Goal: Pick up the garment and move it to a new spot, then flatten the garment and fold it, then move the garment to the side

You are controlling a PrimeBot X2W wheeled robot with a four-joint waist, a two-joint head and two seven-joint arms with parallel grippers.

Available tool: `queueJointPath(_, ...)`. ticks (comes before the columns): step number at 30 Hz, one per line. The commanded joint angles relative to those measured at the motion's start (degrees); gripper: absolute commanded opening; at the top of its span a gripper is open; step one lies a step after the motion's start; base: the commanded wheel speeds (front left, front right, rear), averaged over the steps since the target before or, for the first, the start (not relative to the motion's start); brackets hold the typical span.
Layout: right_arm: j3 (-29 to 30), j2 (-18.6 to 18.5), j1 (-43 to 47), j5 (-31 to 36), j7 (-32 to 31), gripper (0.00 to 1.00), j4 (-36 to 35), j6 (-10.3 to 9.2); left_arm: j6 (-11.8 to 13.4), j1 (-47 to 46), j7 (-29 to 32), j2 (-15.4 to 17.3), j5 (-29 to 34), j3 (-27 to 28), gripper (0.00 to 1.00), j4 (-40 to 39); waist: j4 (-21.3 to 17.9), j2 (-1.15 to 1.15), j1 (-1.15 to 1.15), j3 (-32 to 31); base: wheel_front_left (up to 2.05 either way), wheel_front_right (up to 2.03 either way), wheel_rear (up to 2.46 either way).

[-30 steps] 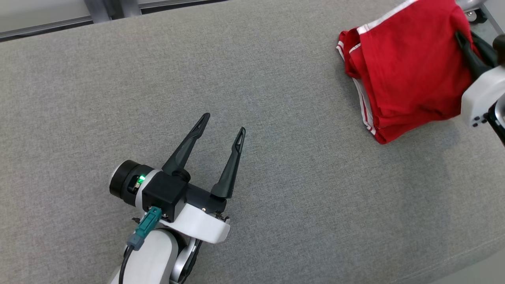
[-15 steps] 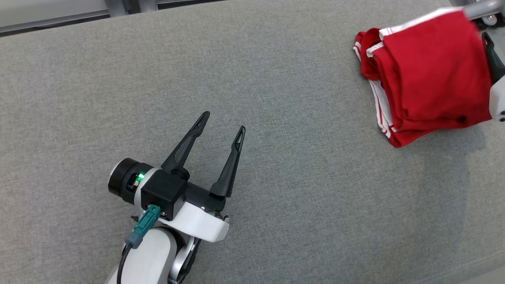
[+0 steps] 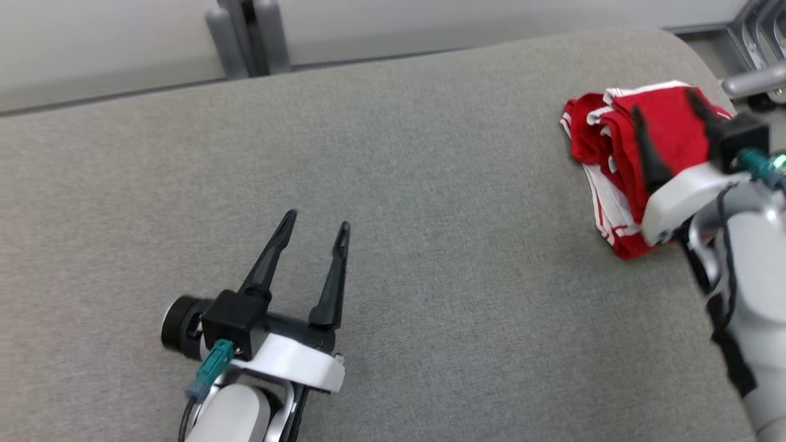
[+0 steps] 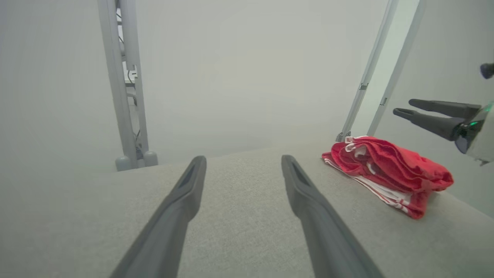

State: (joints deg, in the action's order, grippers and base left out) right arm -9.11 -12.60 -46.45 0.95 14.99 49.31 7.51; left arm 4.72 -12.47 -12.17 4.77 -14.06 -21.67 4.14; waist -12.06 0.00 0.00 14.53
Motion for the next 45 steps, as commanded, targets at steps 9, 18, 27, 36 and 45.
queueJointPath(9, -1.80, 2.67, 20.26, -12.25, 0.23, 1.00, -14.74, -0.05, 5.64, 7.86, -1.02, -0.97, -6.03, 4.23, 1.00, 3.26, 6.82, 0.00, 0.00, -12.05, 0.00, 0.00, 0.00)
queueJointPath(18, 0.14, 4.21, 35.60, -12.83, 0.23, 1.00, -28.30, -0.05, 7.03, 13.15, -2.34, 0.57, -6.90, 7.53, 1.00, 3.18, 11.56, 0.00, 0.00, -16.66, 0.00, 0.00, 0.00)
queueJointPath(27, 5.78, 7.20, 47.36, -10.58, 0.24, 1.00, -37.67, -0.05, 5.18, 17.29, -3.04, 1.52, -3.48, 9.07, 1.00, 2.35, 13.68, 0.00, 0.00, -19.81, 0.00, 0.00, 0.00)
queueJointPath(36, 7.53, 9.21, 54.39, -9.60, 0.23, 1.00, -39.93, -0.04, 1.41, 22.20, -3.05, -0.03, -0.40, 12.58, 1.00, 3.71, 12.61, 0.00, 0.00, -22.96, 0.00, 0.00, 0.00)
queueJointPath(45, 7.49, 9.52, 55.90, -9.13, 0.23, 1.00, -39.47, -0.04, -0.69, 23.22, -3.06, -1.15, 1.76, 14.91, 1.00, 5.66, 11.80, 0.00, 0.00, -24.01, 0.00, 0.00, 0.00)
